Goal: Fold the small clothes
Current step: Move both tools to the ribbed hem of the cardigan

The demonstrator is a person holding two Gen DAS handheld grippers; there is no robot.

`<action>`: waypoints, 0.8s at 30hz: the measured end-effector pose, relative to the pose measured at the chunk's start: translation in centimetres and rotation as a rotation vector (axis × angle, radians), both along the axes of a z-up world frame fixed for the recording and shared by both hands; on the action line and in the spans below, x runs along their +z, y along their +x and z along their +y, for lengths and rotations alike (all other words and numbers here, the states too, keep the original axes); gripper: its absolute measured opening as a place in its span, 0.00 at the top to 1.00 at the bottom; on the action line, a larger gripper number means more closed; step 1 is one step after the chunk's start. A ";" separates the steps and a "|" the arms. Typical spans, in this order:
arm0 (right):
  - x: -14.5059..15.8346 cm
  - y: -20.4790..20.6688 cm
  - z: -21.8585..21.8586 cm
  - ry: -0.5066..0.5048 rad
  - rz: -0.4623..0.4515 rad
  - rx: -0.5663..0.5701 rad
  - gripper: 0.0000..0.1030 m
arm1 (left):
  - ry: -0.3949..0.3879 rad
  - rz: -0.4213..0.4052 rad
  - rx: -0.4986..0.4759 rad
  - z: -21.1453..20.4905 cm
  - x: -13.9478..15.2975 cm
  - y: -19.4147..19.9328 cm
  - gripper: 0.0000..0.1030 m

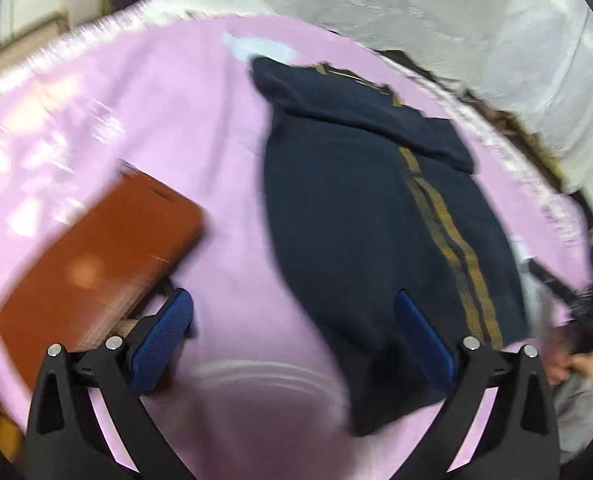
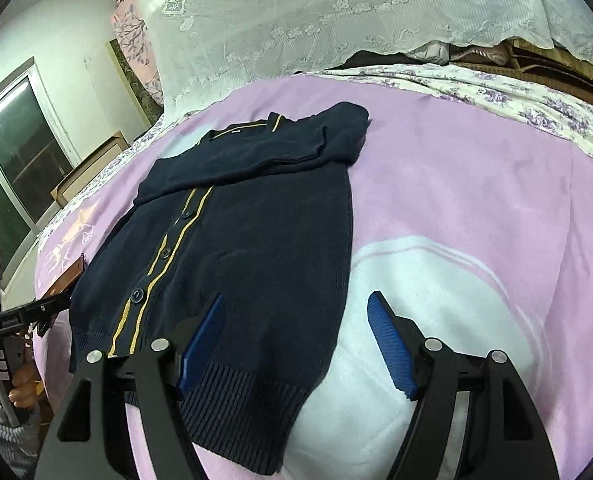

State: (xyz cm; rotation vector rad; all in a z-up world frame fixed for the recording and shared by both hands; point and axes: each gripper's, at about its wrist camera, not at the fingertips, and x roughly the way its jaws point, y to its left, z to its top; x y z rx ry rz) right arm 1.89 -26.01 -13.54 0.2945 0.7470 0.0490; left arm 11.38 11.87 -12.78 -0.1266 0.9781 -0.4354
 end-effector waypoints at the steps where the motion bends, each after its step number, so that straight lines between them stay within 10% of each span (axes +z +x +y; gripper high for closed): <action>1: 0.0 -0.1 0.0 0.003 -0.001 0.008 0.29 | -0.007 0.001 -0.012 -0.4 -0.2 -0.1 0.04; 14: -2.0 1.7 -2.3 0.215 0.057 0.003 0.40 | -0.129 0.030 -0.010 -2.3 -0.8 4.3 0.05; 24: -2.9 1.7 -2.5 0.388 0.088 0.061 0.47 | -0.161 0.021 -0.244 -5.3 -0.9 1.6 0.05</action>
